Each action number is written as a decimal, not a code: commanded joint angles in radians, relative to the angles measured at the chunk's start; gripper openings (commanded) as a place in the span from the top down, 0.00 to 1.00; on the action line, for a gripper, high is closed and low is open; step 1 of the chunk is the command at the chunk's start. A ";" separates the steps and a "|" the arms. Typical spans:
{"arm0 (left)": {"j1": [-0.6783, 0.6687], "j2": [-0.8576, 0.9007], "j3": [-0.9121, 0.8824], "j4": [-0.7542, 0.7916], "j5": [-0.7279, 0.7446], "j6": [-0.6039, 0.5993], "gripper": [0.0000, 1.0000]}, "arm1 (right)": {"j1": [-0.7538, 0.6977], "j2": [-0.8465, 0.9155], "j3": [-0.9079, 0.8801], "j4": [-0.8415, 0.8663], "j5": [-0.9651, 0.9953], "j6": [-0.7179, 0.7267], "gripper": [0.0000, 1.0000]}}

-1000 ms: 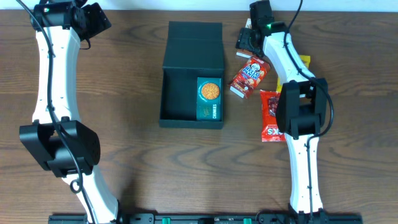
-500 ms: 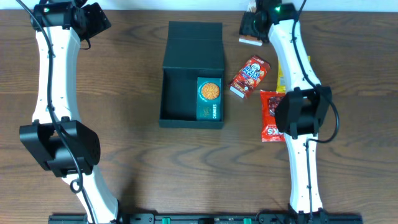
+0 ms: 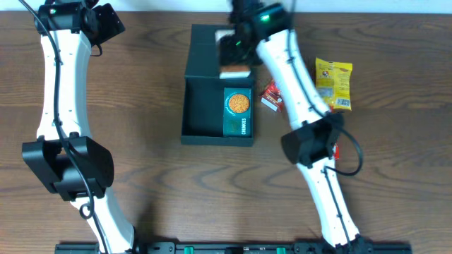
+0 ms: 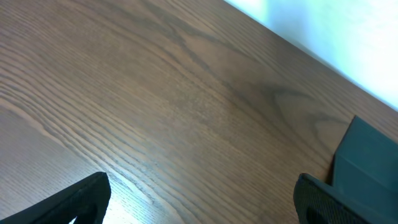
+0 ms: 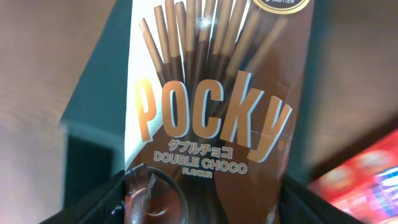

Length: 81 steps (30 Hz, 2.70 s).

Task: Pack container
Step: 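Place the Pocky box into the black box beside the cookie box, then grasp the red Hello Panda box with the right gripper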

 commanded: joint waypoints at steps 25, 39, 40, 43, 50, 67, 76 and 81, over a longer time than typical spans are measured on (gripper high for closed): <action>0.004 0.000 -0.002 -0.052 -0.017 0.048 0.05 | 0.214 -0.002 -0.257 -0.132 0.046 0.142 0.19; 0.004 0.000 -0.002 -0.056 -0.006 0.047 0.05 | 0.161 -0.003 -0.224 -0.118 -0.007 -0.035 0.10; 0.004 0.000 -0.002 -0.056 -0.006 0.047 0.05 | 0.150 -0.003 -0.195 -0.137 -0.014 -0.055 0.10; 0.004 0.000 -0.002 -0.056 -0.006 0.047 0.05 | 0.117 -0.005 -0.082 -0.197 -0.013 -0.100 0.11; 0.004 0.000 -0.002 -0.056 -0.006 0.047 0.04 | 0.007 -0.039 0.133 -0.213 0.008 -0.115 0.14; 0.004 0.000 -0.002 -0.056 -0.006 0.047 0.05 | -0.285 -0.040 0.072 -0.030 0.084 0.010 0.03; 0.004 0.000 -0.002 -0.056 -0.006 0.047 0.05 | -0.269 -0.040 -0.206 -0.056 0.127 0.387 0.09; 0.004 0.000 -0.002 -0.056 -0.006 0.047 0.05 | -0.260 -0.040 -0.291 -0.050 0.158 0.521 0.03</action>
